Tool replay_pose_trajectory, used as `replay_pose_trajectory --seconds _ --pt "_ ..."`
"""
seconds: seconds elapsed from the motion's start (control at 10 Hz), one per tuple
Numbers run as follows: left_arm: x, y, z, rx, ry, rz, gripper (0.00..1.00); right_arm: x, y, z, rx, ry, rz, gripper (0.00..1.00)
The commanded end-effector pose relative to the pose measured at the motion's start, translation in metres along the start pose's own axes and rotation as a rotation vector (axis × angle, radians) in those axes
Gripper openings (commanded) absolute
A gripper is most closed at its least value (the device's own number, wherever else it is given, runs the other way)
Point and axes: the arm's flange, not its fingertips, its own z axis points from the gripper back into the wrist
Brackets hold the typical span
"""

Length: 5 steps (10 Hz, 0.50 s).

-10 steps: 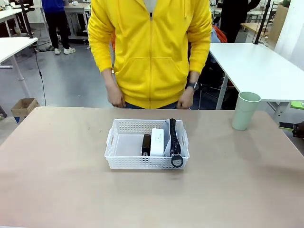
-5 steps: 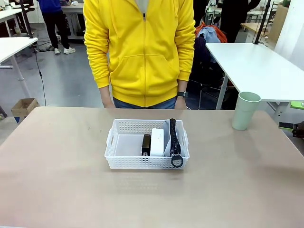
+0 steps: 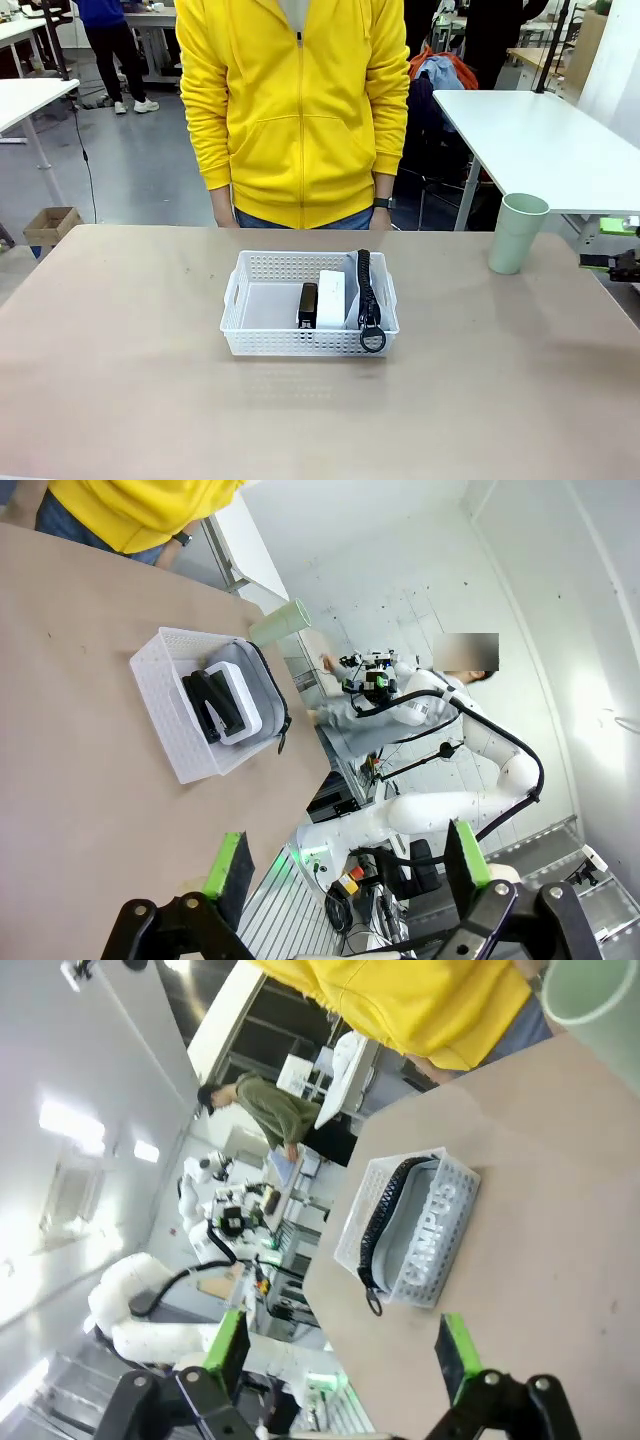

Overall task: Efficiently arrange items inside the basket to fit them all.
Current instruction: Pick up the Reusable plastic cup and place it inside the Organizing basket.

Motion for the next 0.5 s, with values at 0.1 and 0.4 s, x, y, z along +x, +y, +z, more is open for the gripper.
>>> replay_pose_trajectory --seconds 0.1,0.4 --pt "0.000 -0.003 -0.002 0.000 -0.012 0.009 1.00 0.025 -0.034 0.001 -0.090 0.024 0.092 1.00" --pt "0.000 -0.003 -0.002 0.000 -0.012 0.009 1.00 0.041 -0.064 0.013 -0.205 0.074 0.229 1.00"
